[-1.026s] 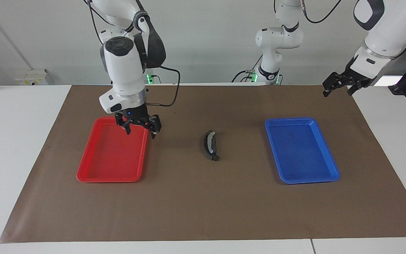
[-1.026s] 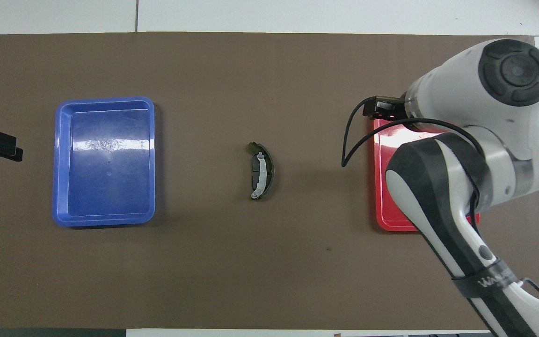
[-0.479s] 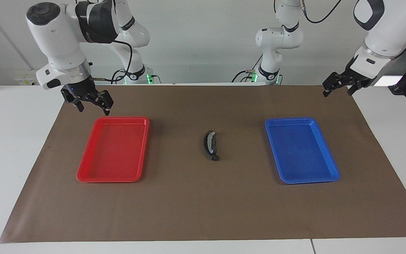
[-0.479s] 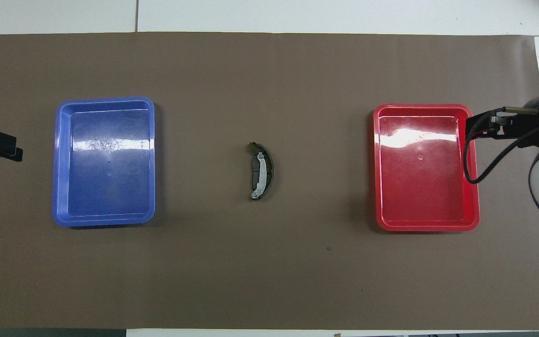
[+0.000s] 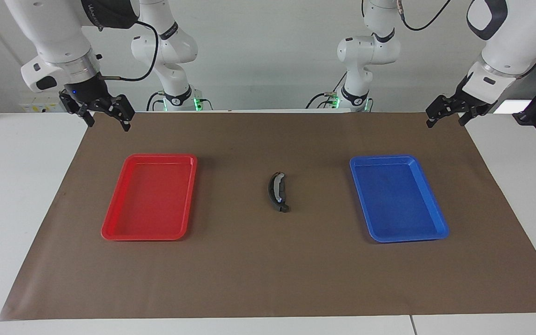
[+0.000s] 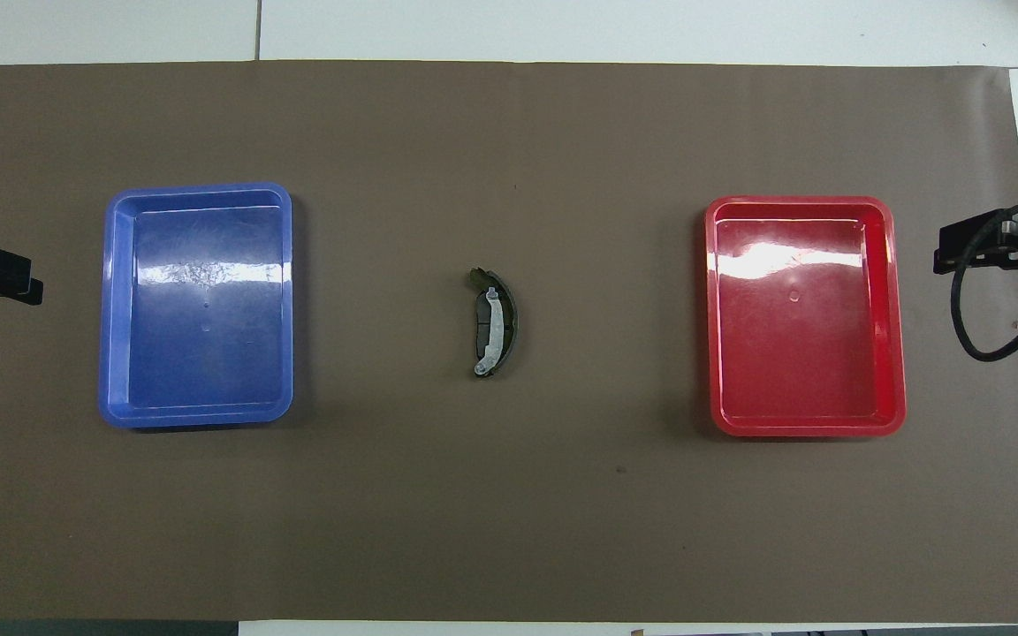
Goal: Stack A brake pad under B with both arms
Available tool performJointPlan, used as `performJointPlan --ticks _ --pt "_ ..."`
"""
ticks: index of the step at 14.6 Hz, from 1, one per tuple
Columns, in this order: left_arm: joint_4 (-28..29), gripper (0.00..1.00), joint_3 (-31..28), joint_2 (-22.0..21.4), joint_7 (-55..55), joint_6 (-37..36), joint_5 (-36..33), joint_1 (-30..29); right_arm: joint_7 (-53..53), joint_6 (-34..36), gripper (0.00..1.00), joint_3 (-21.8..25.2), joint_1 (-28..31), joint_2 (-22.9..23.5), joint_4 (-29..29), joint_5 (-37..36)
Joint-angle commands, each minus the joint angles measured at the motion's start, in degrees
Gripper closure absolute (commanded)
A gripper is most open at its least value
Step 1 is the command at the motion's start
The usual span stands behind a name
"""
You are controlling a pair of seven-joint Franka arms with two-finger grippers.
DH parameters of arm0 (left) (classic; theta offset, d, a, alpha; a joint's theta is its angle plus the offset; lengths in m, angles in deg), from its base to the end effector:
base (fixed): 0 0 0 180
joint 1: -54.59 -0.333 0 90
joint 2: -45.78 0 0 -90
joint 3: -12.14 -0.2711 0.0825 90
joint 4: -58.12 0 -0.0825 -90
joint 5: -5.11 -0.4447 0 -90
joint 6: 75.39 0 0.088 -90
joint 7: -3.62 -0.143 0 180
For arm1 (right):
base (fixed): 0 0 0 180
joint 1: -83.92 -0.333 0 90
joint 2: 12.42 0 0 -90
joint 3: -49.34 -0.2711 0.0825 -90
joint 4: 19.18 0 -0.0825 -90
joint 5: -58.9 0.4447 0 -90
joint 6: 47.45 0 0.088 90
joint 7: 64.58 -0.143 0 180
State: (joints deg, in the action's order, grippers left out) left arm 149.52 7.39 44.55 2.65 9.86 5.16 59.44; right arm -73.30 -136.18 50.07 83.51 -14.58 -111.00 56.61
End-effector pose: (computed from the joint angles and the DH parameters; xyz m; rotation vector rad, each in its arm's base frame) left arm 0.5970 -0.0008 0.5369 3.1353 -0.0295 -0.1348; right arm 0.6021 -0.0093 0.5479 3.0912 -0.2452 -0.0206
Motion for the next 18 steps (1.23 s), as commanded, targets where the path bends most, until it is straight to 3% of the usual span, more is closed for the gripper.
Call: performJointPlan --ticks 1,6,18 --pt "0.1 0.00 0.4 -0.3 -0.7 -0.8 0.5 -0.7 1.3 2.1 0.00 -0.6 0.3 1.7 2.5 1.0" --pt "0.1 0.00 0.4 -0.3 -0.8 -0.8 0.5 -0.7 0.2 3.3 0.00 -0.7 0.6 1.4 2.4 4.2" --pt "0.1 0.00 0.4 -0.3 -0.7 -0.8 0.5 -0.7 1.3 3.2 0.00 -1.0 0.1 0.8 2.3 0.5"
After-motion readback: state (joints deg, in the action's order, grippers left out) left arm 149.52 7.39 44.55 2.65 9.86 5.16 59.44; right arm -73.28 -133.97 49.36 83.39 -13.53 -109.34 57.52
